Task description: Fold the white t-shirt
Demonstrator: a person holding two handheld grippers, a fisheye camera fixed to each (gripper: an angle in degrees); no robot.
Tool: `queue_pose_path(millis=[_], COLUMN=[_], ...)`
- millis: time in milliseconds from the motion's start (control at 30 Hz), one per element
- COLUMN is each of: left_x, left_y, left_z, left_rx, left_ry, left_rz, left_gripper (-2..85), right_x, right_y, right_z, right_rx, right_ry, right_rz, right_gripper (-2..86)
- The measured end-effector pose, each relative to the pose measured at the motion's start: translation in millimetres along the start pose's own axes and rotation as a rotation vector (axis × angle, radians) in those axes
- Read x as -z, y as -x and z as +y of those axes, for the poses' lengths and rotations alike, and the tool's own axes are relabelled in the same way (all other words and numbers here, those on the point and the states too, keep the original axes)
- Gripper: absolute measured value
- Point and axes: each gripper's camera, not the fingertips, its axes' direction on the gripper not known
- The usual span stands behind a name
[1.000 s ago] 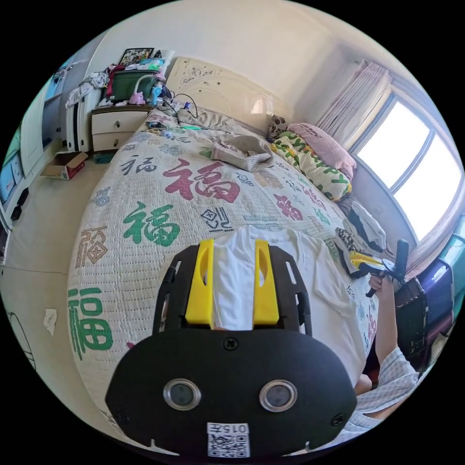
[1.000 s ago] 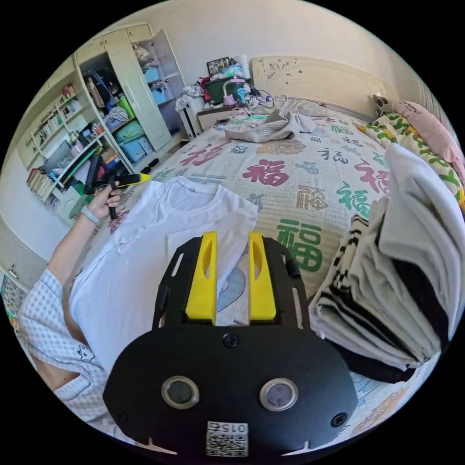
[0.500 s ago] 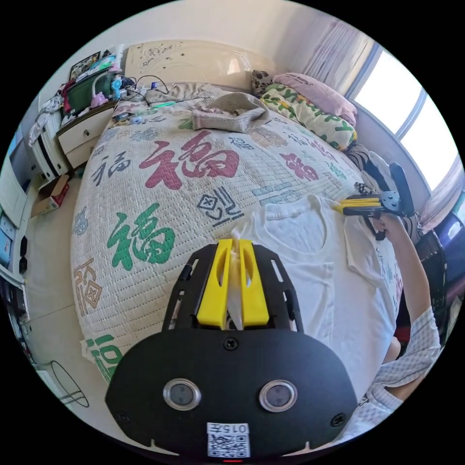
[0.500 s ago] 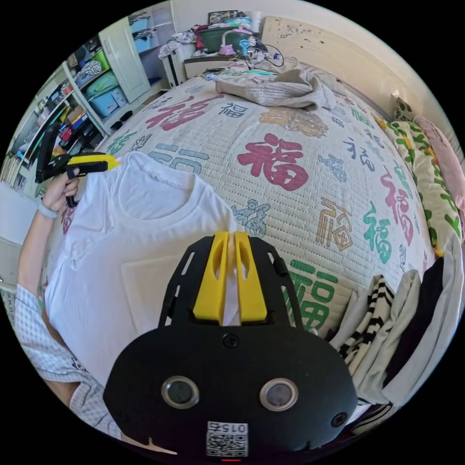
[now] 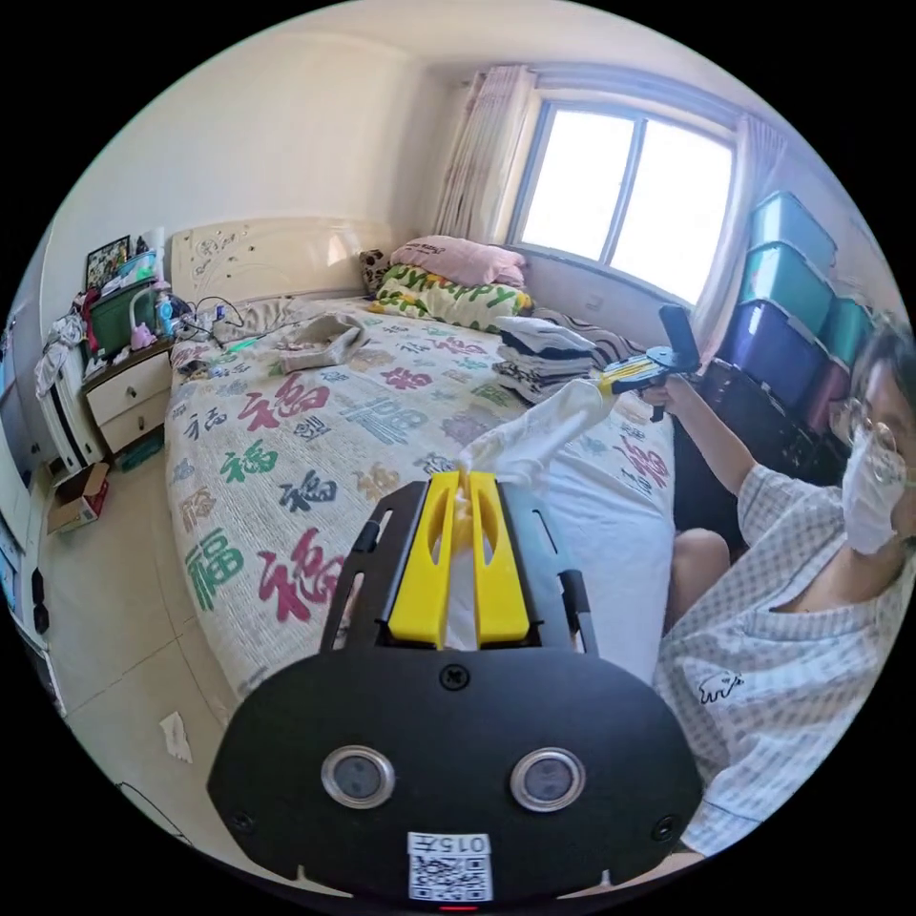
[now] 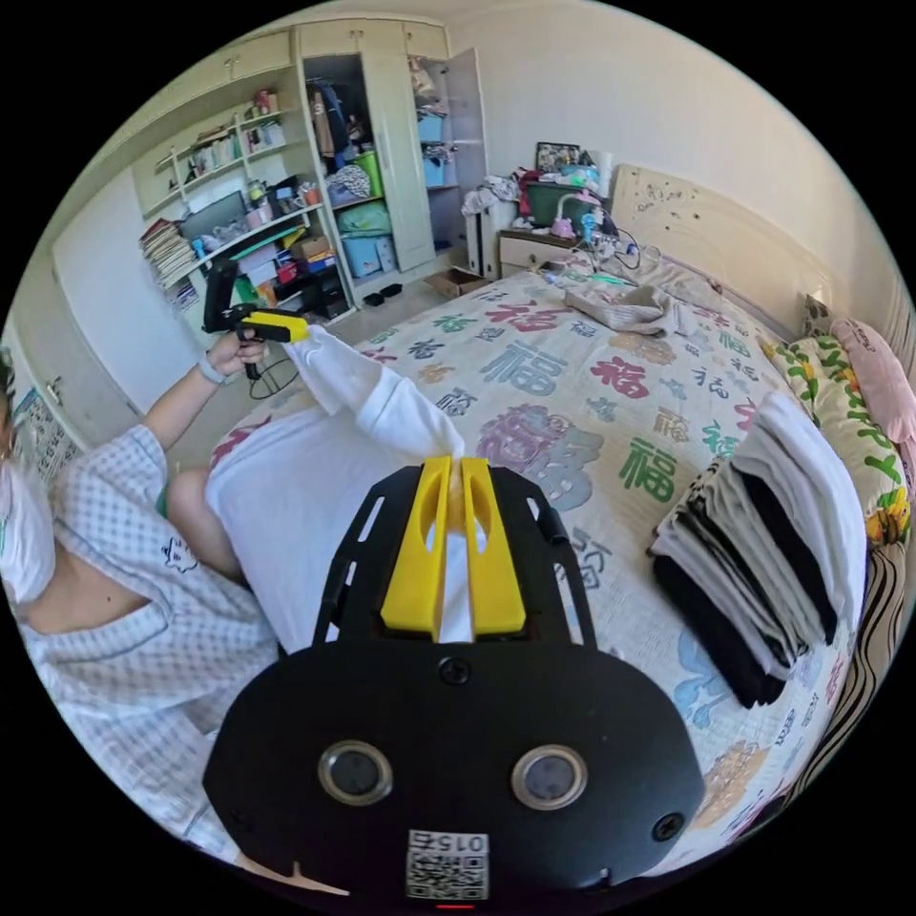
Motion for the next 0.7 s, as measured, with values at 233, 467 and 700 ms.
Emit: queue_pose_path(millis=[233,467,700], left_x=[26.5,46.9,33.8], left_y=[-109.0,-161.6,-180.5], left_z=[123.8,156.6,164.5], left_rx=[-0.080,-0.145,-0.179], left_ry=[0.159,0.216,0.437], left_rz=[0.033,0.009,-0.016], left_gripper=[0.8,1.1,2.3], right_x=[-32.4,-38.0,-63.2], right_y=[96.0,130.6,143.1], right_z=[113.9,154.6,175.9], right_rx=[0.075,0.094,0.092], right_ry=[0.171,0.207,0.441], right_rz=[-0.071,-0.011,0.003], right_gripper=[1.7,2.1,5.4])
